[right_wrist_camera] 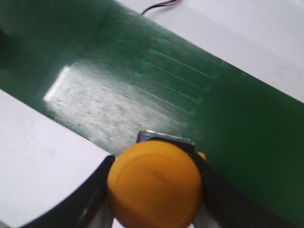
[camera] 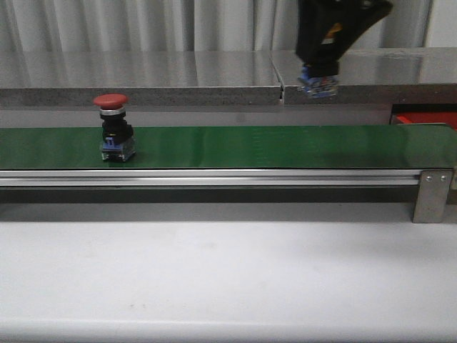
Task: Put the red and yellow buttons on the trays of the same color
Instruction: 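Carry the yellow button to the yellow tray and release it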
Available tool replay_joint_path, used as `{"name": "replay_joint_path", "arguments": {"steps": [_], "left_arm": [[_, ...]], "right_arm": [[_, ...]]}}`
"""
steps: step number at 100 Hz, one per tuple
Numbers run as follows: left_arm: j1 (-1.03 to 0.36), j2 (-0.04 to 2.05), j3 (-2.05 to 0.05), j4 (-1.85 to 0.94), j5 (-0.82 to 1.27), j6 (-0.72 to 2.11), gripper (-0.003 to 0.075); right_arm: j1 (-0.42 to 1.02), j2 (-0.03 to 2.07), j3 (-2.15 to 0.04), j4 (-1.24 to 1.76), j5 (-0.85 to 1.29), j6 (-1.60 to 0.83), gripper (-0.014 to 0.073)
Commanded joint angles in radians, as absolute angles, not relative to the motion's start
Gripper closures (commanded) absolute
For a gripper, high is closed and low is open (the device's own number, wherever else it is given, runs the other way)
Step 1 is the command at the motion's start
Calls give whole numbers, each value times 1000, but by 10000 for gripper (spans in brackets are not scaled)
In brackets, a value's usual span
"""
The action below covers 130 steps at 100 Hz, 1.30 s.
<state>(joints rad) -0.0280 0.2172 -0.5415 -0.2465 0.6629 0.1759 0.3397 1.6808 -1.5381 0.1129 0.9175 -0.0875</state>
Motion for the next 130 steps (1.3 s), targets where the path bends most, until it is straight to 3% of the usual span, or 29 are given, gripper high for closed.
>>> {"name": "replay_joint_path", "arguments": {"steps": [1, 29, 63, 130], "left_arm": [[-34, 231, -566, -266, 585, 171, 741], [-34, 231, -566, -266, 585, 171, 741], [-34, 231, -566, -266, 585, 171, 741], [-34, 231, -566, -266, 585, 171, 741]], "right_arm": [[273, 1569, -1506, 111, 852, -83, 501], [-20, 1432, -1322, 111, 805, -83, 501], [-321, 1448, -1260, 113, 723, -73, 501], [-340, 1762, -1259, 202, 572, -72, 501]]}}
